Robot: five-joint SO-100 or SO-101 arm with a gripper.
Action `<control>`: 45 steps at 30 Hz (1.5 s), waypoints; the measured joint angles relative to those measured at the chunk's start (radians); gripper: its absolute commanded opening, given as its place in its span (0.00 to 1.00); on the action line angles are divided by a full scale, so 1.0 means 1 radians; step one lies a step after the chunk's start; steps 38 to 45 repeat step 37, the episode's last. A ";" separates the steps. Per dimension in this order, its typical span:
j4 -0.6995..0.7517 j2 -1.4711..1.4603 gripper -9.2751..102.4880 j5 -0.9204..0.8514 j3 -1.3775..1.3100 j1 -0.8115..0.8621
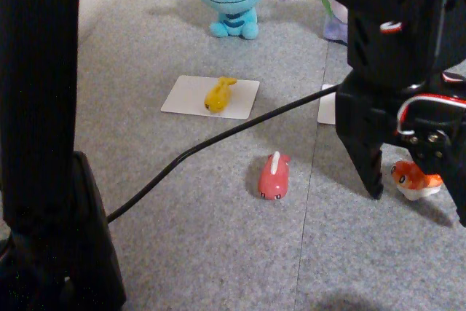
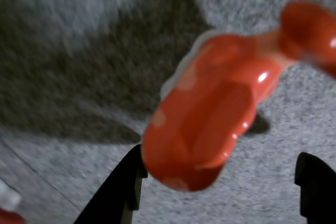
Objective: Wooper wants to eat egg sudhi, and Goomy wants to eat shrimp sushi
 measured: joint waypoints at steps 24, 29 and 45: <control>-0.143 0.000 0.21 0.206 0.002 -0.028; -0.143 -0.014 0.20 0.206 0.002 -0.021; -0.137 -0.031 0.14 0.202 0.000 -0.003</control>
